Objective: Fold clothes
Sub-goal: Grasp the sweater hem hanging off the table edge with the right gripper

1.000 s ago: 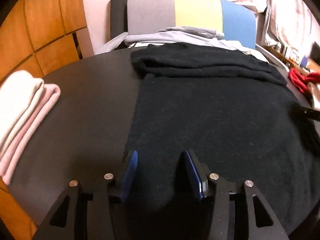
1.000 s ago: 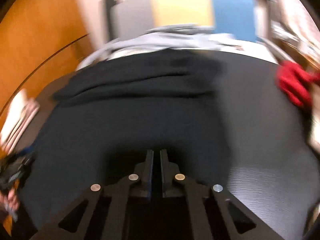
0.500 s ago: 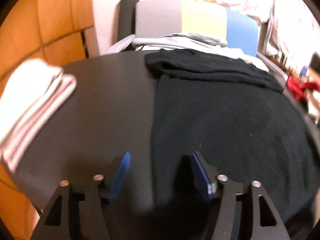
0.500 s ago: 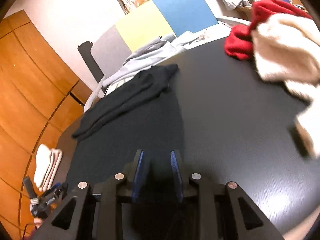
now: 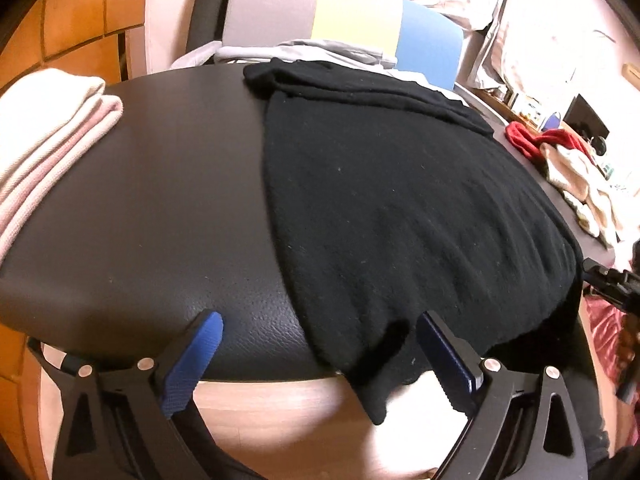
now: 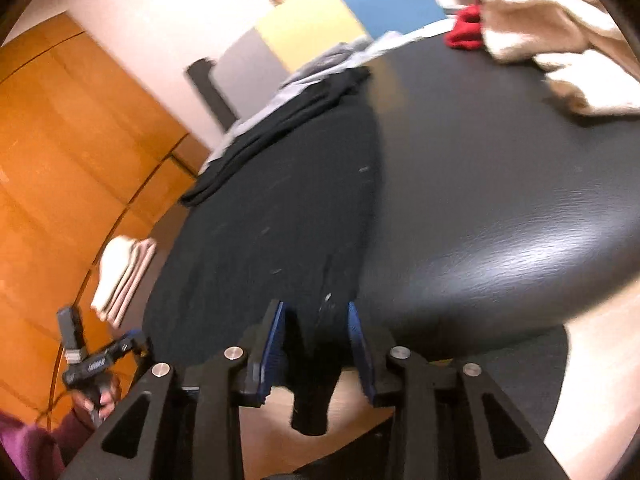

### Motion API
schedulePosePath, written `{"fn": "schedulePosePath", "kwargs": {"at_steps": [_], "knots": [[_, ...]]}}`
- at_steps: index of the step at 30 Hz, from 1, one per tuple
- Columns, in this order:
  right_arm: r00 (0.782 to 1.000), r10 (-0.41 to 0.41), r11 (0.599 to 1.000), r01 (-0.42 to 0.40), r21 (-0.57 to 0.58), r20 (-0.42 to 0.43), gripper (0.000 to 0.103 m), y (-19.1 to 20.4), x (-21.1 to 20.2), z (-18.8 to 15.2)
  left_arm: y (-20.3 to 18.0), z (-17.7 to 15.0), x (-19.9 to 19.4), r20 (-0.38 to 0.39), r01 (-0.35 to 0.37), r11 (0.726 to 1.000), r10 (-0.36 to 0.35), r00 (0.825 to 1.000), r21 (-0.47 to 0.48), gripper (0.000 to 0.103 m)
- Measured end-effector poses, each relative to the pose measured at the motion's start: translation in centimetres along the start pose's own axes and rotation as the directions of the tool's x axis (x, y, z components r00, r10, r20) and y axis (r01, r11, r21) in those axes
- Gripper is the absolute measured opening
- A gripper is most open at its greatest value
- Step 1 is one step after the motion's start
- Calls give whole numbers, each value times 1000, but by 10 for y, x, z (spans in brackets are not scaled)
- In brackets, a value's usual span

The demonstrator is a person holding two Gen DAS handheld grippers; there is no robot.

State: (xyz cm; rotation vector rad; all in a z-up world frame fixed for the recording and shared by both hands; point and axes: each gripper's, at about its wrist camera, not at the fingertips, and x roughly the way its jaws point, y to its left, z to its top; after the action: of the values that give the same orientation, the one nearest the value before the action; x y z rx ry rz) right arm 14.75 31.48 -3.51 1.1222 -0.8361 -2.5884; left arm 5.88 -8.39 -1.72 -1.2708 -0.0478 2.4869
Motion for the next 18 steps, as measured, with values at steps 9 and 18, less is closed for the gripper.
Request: {"fn": "schedulePosePath", "kwargs": {"at_steps": [9, 18], "knots": [[990, 141, 990, -141, 0, -16, 36, 3, 11, -11, -12, 3, -4, -23, 135, 990, -136, 990, -26, 80], [992, 120, 992, -121, -34, -35, 36, 13, 18, -10, -22, -3, 0, -88, 194, 981, -194, 977, -10, 78]]}}
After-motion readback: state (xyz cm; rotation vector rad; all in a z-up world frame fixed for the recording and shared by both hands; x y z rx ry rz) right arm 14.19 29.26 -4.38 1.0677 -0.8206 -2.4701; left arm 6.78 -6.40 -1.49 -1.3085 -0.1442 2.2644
